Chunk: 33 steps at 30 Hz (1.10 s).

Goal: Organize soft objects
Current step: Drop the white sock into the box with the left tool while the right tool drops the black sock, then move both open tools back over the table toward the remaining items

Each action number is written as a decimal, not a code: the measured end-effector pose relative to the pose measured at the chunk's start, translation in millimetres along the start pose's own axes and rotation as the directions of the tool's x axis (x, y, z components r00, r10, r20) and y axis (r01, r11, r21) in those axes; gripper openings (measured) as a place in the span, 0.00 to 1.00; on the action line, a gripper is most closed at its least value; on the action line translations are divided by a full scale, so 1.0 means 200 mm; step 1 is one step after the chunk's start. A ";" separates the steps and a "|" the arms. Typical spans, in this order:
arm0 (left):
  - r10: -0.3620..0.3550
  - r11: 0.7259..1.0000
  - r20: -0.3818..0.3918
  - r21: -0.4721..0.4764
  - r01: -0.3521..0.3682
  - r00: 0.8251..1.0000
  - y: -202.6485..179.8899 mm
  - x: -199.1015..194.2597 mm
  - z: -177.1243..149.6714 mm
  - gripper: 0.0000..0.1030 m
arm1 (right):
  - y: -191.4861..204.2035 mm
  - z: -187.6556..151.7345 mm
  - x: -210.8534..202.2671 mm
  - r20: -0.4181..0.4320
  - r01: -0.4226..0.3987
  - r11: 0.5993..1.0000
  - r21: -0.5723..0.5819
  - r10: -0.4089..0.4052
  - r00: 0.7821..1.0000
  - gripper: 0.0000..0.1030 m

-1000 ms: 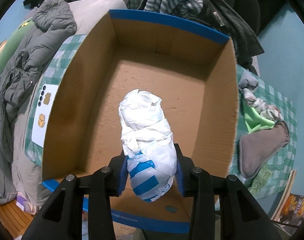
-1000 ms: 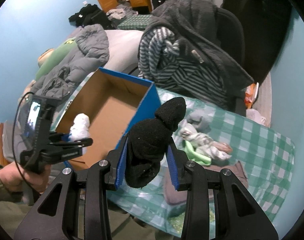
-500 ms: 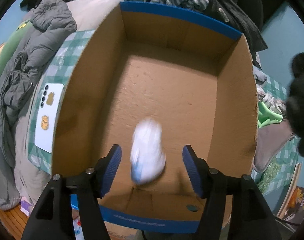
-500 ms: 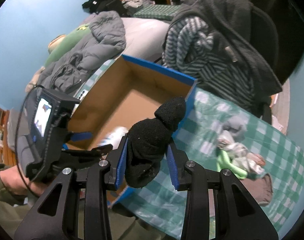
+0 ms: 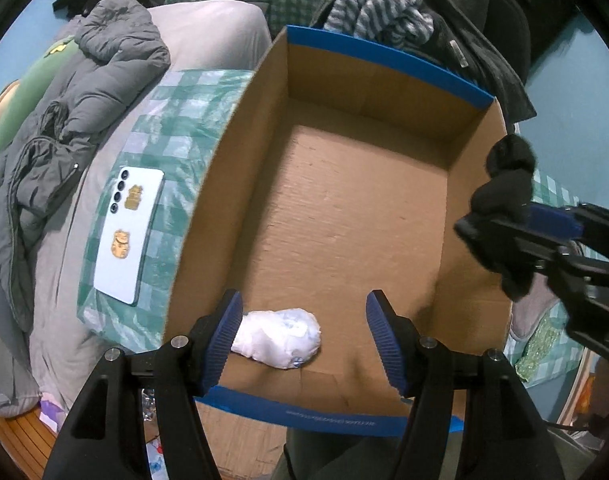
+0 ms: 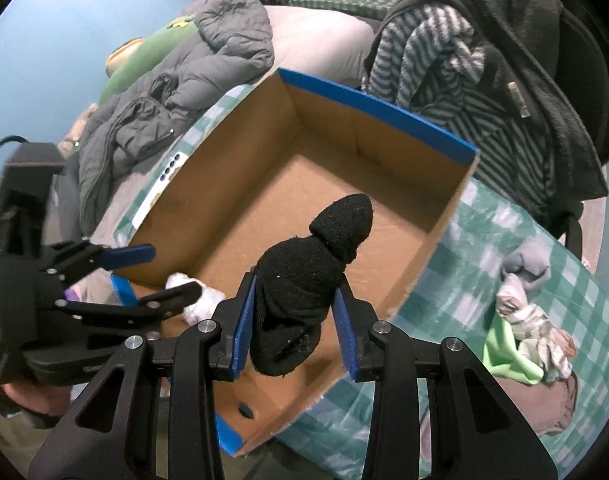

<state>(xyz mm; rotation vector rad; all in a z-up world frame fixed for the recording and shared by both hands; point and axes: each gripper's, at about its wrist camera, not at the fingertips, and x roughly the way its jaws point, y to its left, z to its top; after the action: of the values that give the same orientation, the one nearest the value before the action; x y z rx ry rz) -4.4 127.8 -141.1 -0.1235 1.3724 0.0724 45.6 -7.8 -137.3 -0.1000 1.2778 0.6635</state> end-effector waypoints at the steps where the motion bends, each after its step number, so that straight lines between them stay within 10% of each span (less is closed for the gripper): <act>1: 0.001 1.000 0.002 -0.002 -0.001 1.000 0.01 -0.01 0.00 0.63 | 0.01 0.00 0.01 -0.005 -0.001 1.000 -0.003 0.001 1.000 0.35; 14: 0.003 1.000 0.028 -0.011 -0.003 1.000 0.13 -0.07 -0.03 0.63 | 0.08 0.02 0.17 -0.054 0.012 1.000 -0.023 -0.014 0.998 0.41; 19: -0.012 1.000 0.035 -0.010 0.012 0.999 0.15 -0.09 -0.04 0.64 | 0.08 0.02 0.15 -0.027 0.035 0.999 0.002 -0.035 0.999 0.66; 33: -0.050 0.998 0.076 0.052 0.047 0.996 0.07 -0.18 -0.06 0.68 | 0.06 -0.05 -0.03 0.044 0.077 0.995 0.064 -0.080 0.996 0.71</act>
<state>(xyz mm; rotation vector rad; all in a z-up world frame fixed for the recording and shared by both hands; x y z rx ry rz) -24.6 140.8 -108.8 -0.1112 1.2928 0.0023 29.8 -5.1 -132.5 -0.0826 1.2426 0.5556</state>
